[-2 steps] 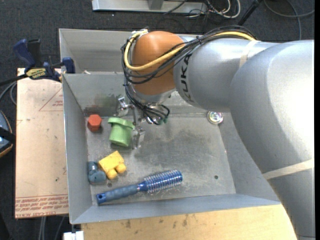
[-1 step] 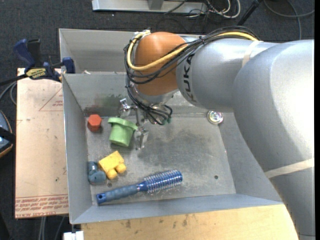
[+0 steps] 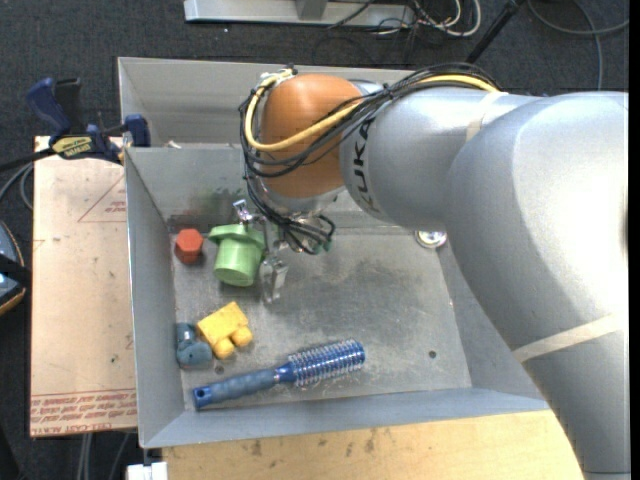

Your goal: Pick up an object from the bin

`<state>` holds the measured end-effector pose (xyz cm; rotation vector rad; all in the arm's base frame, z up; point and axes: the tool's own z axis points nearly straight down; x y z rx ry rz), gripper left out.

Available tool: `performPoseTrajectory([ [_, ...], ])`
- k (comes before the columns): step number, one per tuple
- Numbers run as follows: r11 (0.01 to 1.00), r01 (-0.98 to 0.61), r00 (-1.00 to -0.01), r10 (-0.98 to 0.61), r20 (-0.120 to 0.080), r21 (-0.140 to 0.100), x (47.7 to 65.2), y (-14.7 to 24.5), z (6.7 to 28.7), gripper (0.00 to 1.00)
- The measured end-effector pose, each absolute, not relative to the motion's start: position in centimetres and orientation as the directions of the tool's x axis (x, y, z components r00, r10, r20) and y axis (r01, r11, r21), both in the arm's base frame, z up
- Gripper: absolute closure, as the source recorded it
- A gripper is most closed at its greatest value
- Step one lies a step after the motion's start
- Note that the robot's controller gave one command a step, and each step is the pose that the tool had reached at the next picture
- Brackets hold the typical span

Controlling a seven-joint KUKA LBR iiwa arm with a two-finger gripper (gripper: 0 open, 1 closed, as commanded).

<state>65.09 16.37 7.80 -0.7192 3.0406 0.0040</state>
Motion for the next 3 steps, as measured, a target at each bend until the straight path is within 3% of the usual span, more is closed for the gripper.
performPoseTrajectory([
  [1, 0.895, -0.446, -0.895, -0.446, -0.008, 0.0, 65.3, 16.4, 8.0, 0.0],
  [2, 0.895, -0.446, -0.895, -0.446, -0.004, 0.001, 65.3, 16.4, 8.2, 1.0],
  [3, 0.896, -0.445, -0.896, -0.445, -0.009, 0.0, 65.5, 16.5, 12.4, 1.0],
])
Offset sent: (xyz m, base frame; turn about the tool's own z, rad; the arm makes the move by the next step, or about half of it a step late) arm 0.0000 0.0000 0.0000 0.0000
